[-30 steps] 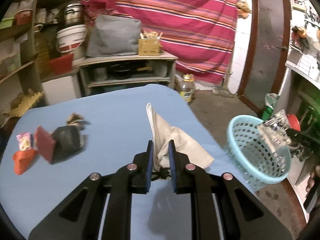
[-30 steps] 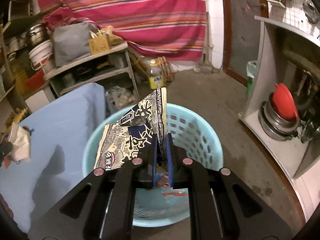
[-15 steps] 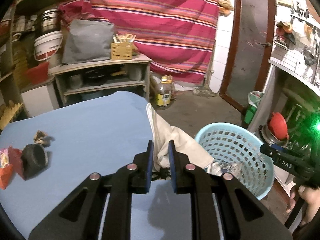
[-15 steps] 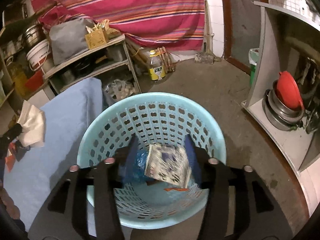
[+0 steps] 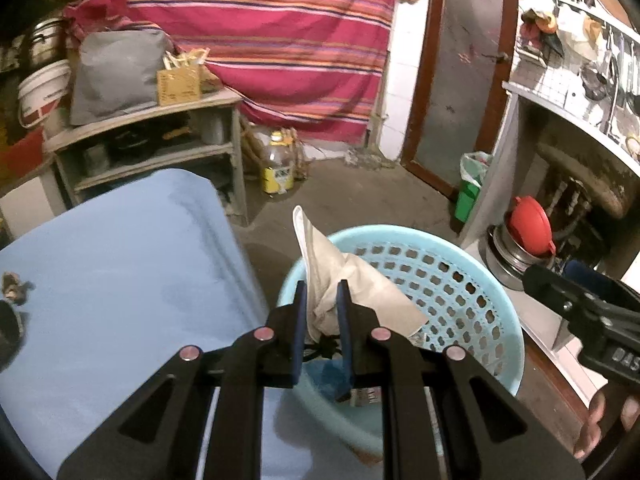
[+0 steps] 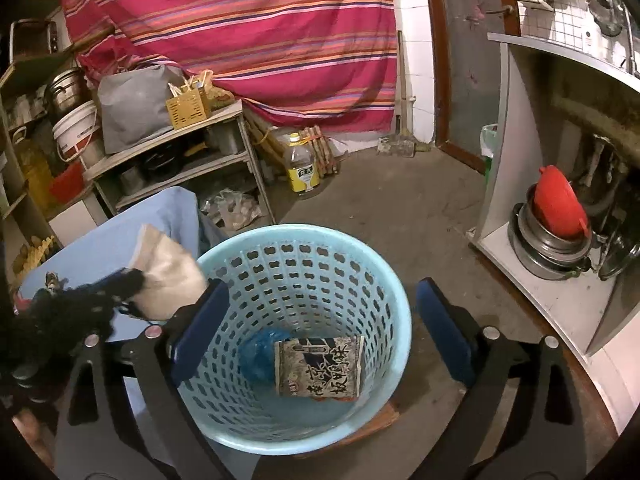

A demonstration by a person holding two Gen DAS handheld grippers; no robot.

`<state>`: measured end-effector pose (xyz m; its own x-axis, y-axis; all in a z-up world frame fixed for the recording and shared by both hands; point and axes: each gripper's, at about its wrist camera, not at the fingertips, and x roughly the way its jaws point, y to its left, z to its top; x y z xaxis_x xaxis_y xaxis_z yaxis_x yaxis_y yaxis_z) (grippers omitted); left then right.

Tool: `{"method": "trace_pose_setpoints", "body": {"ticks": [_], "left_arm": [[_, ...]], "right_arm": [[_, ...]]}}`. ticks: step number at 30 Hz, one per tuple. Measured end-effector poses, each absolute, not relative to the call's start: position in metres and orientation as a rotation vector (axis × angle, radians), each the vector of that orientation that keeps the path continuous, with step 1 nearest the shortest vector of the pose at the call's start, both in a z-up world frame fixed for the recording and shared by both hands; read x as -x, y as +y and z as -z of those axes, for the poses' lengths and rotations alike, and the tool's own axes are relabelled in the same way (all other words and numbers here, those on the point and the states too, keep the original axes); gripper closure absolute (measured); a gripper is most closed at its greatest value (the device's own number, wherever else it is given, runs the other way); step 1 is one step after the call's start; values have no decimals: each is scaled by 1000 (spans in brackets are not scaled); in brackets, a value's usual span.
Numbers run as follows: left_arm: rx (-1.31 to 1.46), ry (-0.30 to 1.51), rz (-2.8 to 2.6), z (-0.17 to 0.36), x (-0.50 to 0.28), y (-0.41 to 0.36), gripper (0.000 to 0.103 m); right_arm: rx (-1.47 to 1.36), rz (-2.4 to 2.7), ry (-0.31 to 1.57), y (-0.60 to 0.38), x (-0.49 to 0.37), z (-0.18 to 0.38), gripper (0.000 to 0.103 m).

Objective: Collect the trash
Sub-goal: 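Lower the white cloth into the basket and open the left tool, then grasp the orange mesh bag with the left tool while the right tool grasps the maroon scouring pad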

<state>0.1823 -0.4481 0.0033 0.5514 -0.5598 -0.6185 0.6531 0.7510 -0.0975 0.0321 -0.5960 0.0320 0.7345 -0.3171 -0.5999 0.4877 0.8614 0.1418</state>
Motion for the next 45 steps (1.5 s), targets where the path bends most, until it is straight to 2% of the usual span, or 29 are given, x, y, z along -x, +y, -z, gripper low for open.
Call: {"method": "trace_pose_setpoints", "body": {"ticks": [6, 7, 8, 10, 15, 19, 22, 35, 41, 45], "left_arm": [[-188, 756, 765, 17, -189, -479, 85], [-189, 766, 760, 19, -190, -480, 75], [-188, 769, 760, 20, -189, -480, 57], [-185, 757, 761, 21, -187, -478, 40], [-189, 754, 769, 20, -181, -464, 39], [-177, 713, 725, 11, -179, -430, 27], [-167, 696, 687, 4, -180, -401, 25], [-167, 554, 355, -34, -188, -178, 8], [-103, 524, 207, -27, -204, -76, 5], [-20, 565, 141, -13, -221, -20, 5]], "right_arm": [[-348, 480, 592, -612, -25, -29, 10], [-359, 484, 588, -614, -23, -29, 10], [-365, 487, 586, -615, -22, -29, 10], [-375, 497, 587, -618, -20, -29, 10], [-364, 504, 597, -617, -22, -28, 10], [-340, 502, 599, -608, -29, -29, 7], [-319, 486, 598, -596, -38, -31, 5], [-243, 328, 590, -491, -98, -21, 4], [-191, 242, 601, -433, -131, -18, 4], [-158, 187, 602, -390, -154, -19, 4]]}}
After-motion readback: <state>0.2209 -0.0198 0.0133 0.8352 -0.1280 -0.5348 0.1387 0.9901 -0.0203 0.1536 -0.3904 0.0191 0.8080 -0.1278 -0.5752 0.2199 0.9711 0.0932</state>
